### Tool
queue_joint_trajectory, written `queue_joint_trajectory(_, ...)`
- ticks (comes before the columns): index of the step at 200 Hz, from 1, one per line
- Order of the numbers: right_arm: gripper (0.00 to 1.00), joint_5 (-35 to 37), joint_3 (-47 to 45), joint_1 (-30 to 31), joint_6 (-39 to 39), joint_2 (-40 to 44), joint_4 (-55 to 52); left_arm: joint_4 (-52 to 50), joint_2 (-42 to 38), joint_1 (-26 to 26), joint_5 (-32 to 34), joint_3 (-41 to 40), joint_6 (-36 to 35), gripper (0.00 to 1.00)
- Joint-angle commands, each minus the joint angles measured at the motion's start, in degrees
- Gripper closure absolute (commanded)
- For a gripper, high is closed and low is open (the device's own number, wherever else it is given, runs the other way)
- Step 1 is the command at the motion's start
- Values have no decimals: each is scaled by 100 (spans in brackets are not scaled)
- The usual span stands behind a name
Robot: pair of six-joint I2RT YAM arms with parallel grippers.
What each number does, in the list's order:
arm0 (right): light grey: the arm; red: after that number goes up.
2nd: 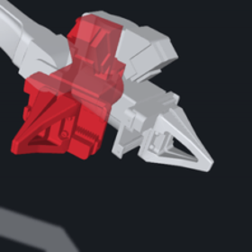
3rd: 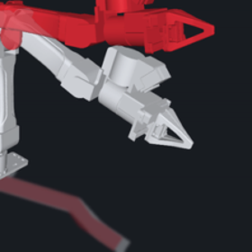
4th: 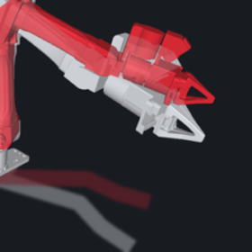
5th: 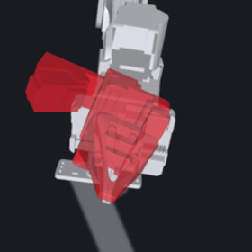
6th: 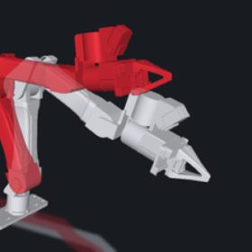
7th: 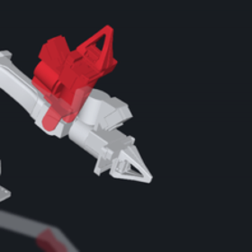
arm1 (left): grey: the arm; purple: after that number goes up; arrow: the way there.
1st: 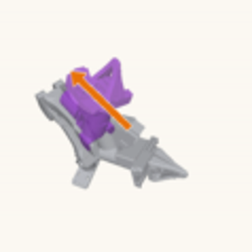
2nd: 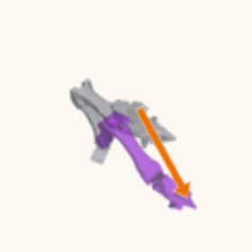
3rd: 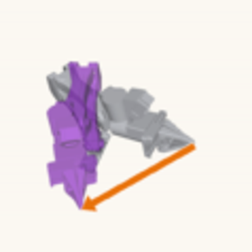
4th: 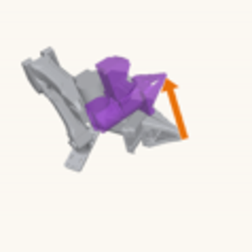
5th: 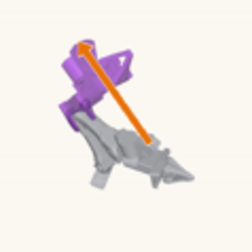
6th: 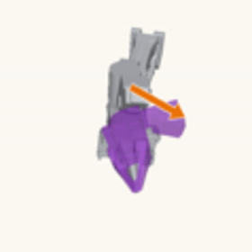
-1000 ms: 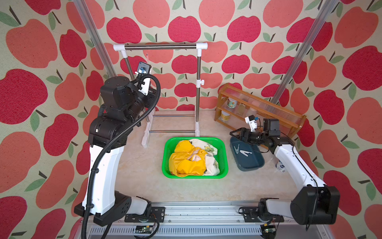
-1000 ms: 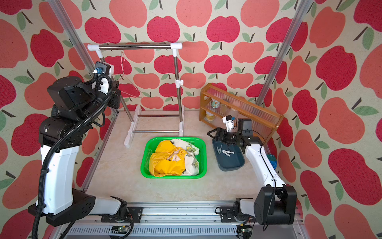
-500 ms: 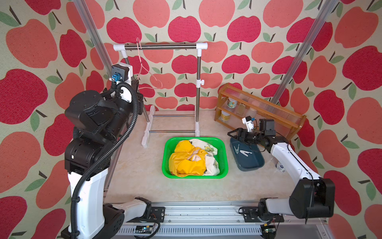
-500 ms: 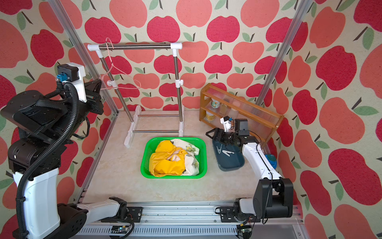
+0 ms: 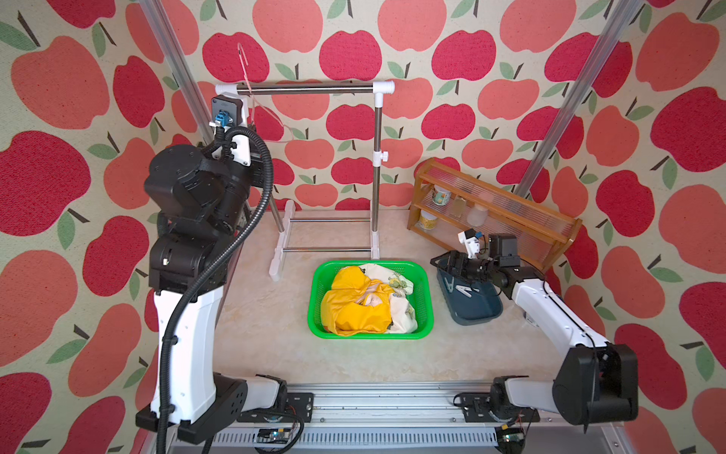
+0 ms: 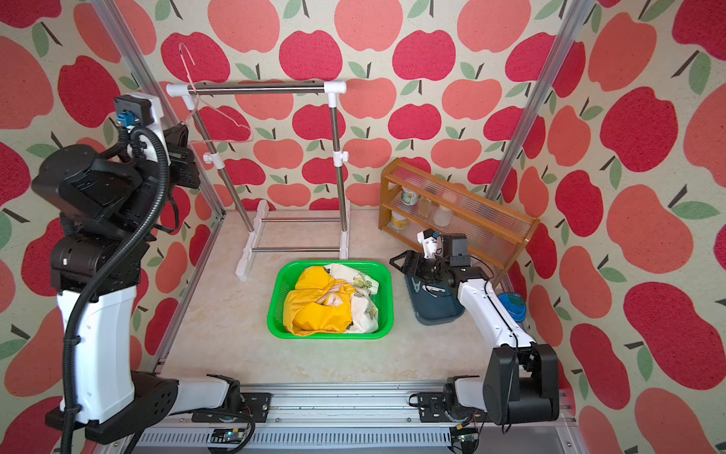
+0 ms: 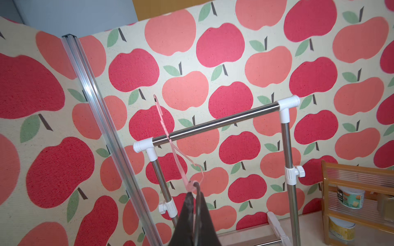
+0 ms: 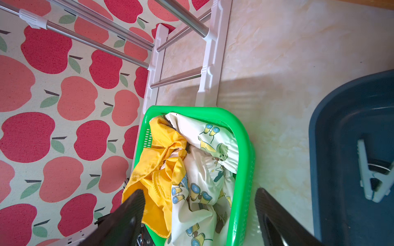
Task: Remove the clothespins securing jackets to the hanger
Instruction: Place the hanger at the clothesline.
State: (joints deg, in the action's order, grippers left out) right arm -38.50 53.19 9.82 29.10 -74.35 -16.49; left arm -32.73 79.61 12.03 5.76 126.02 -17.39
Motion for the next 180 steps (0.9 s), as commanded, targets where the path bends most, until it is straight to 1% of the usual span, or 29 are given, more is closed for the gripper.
queue_joint_trajectory(1,16,217,-174,45,130,350,71,82,358,-428,-337,223,344,100)
queue_joint_trajectory(33,16,403,-390,44,140,690,-52,64,641,-926,-631,190,736,100)
queue_joint_trajectory(61,15,494,-424,38,130,812,-149,-89,846,-1196,-982,175,929,100)
queue_joint_trajectory(100,16,493,-329,42,100,765,-228,-315,1023,-1292,-1204,222,903,100)
queue_joint_trajectory(132,16,479,-248,38,56,695,-256,-588,1036,-1396,-1623,226,943,100)
queue_joint_trajectory(157,16,440,-241,37,43,638,-224,-1105,1071,-1429,-1910,399,862,100)
queue_joint_trajectory(180,16,431,-312,41,50,633,-157,-1617,1093,-1432,-1982,681,777,100)
